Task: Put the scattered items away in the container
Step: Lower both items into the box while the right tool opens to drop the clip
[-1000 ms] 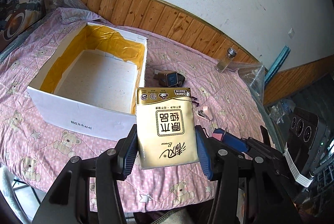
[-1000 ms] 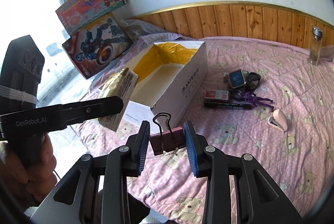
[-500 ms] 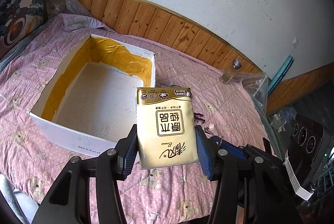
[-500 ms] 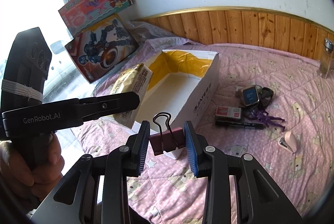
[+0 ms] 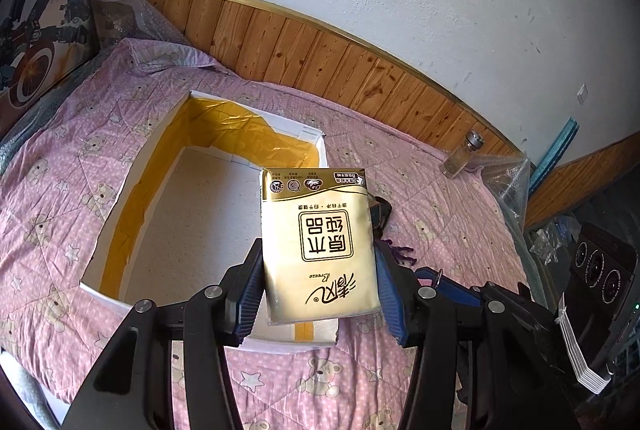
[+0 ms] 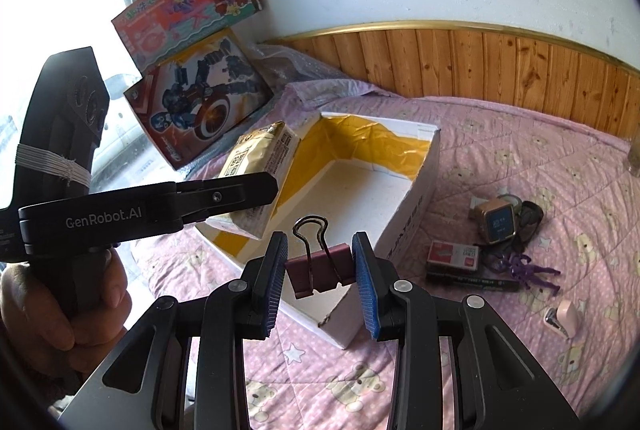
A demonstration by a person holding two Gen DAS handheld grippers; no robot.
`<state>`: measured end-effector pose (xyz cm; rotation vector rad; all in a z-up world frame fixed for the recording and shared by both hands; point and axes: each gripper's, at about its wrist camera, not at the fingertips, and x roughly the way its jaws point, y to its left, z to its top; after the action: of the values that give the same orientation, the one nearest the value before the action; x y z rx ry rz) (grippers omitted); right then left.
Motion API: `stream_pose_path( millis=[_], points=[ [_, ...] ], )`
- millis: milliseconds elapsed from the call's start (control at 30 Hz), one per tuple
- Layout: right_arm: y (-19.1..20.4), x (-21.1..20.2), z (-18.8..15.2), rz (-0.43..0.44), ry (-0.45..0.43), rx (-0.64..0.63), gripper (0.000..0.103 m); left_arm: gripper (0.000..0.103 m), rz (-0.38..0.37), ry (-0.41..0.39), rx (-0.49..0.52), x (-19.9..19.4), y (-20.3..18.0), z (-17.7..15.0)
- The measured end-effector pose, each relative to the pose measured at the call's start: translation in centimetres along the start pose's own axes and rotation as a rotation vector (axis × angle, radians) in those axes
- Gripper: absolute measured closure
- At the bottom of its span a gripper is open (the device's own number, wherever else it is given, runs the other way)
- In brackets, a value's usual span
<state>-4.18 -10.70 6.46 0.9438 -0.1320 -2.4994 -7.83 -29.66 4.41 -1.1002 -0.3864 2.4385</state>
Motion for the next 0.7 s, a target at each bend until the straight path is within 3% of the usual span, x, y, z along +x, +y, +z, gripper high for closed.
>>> stream_pose_path(
  millis=[700],
  points=[
    [-3.0,8.4,7.5,-0.007,0.072,-0.057,0.067,0.051,0.127,0.077,-0.040,7.2,5.0,6.3]
  ],
)
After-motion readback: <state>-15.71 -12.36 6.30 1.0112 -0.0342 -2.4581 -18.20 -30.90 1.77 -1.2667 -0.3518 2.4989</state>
